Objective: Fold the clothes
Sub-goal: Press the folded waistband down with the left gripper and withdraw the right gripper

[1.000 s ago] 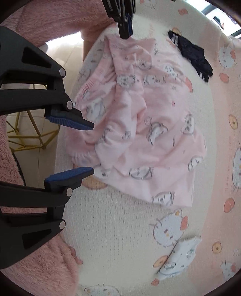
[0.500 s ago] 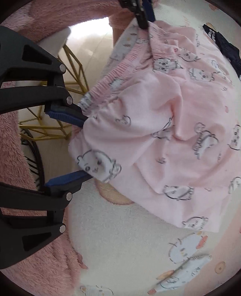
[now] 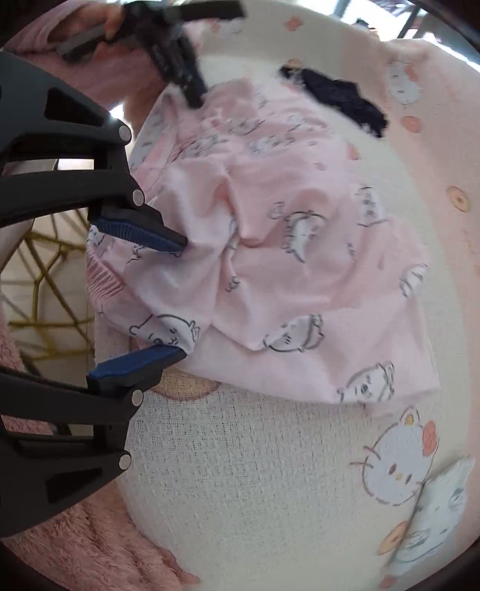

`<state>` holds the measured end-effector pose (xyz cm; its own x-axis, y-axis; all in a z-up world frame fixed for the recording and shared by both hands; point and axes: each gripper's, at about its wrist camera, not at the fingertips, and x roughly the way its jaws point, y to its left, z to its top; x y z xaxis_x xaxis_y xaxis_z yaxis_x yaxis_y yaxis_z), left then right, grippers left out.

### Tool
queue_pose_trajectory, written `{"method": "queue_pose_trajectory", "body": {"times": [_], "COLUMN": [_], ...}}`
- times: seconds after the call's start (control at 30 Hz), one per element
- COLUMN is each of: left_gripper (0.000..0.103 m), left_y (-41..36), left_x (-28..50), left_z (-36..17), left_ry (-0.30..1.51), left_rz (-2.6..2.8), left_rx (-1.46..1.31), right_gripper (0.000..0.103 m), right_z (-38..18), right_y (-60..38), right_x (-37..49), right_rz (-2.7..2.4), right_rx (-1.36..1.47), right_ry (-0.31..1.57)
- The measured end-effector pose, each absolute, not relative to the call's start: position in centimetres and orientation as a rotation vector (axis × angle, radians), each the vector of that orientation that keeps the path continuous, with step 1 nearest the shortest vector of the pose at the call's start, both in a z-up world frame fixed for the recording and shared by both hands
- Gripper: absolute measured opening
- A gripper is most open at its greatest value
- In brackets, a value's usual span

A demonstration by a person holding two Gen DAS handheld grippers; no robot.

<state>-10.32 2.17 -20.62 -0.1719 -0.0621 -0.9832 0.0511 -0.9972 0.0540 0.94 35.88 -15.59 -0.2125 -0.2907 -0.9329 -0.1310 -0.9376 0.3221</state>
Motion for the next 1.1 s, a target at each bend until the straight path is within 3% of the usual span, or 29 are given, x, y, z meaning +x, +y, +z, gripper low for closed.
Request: {"method": "queue_pose_trajectory", "body": {"times": [0.17, 0.27, 0.37, 0.43, 0.53, 0.6, 0.67, 0.8, 1.1], "left_gripper": [0.049, 0.049, 0.049, 0.049, 0.046, 0.036, 0.033, 0.033, 0.033], "left_y": [5.7, 10.4, 16.2, 18.7, 22.0, 23.6, 25.1, 27.7, 28.1], "left_x": [-9.7, -9.8, -8.0, -8.0, -6.5, -5.8, -5.8, -6.1, -5.1], "left_z": [-17.7, -17.0, -17.6, -17.9, -18.1, -18.3, -18.9, -20.4, -21.5], "left_ry": [0.031, -0.115, -0.179, -0.073, -0.120, -0.141, -0.137, -0.148, 0.058], "left_rz": [-2.621, -2.779, -2.862, -2.894, -2.916, -2.928, -2.935, -2.923, -2.949], "left_rx": [1.981, 2.025, 2.143, 2.268, 2.334, 2.382, 2.436, 2.506, 2.619], "right_gripper": [0.054, 0.052, 0.052, 0.053, 0.053, 0.053, 0.053, 0.053, 0.058], "right_z": [-16.1, -14.3, -15.6, -15.9, -15.6, -14.6, -14.5, -15.0, -17.2], "right_y": [35.1, 32.8, 31.8, 32.6, 34.3, 35.9, 36.4, 35.2, 31.9], "right_x": [1.1, 1.6, 1.1, 0.8, 0.8, 1.8, 2.8, 4.4, 2.8], "right_rz": [-2.417, -2.458, -2.448, -2.462, -2.494, -2.518, -2.473, -2.388, -2.300], "right_rx": [2.007, 1.862, 1.940, 1.981, 2.002, 1.982, 2.011, 2.042, 2.124], "right_ry": [-0.299, -0.225, -0.089, -0.142, -0.277, -0.404, -0.448, -0.407, -0.300]}}
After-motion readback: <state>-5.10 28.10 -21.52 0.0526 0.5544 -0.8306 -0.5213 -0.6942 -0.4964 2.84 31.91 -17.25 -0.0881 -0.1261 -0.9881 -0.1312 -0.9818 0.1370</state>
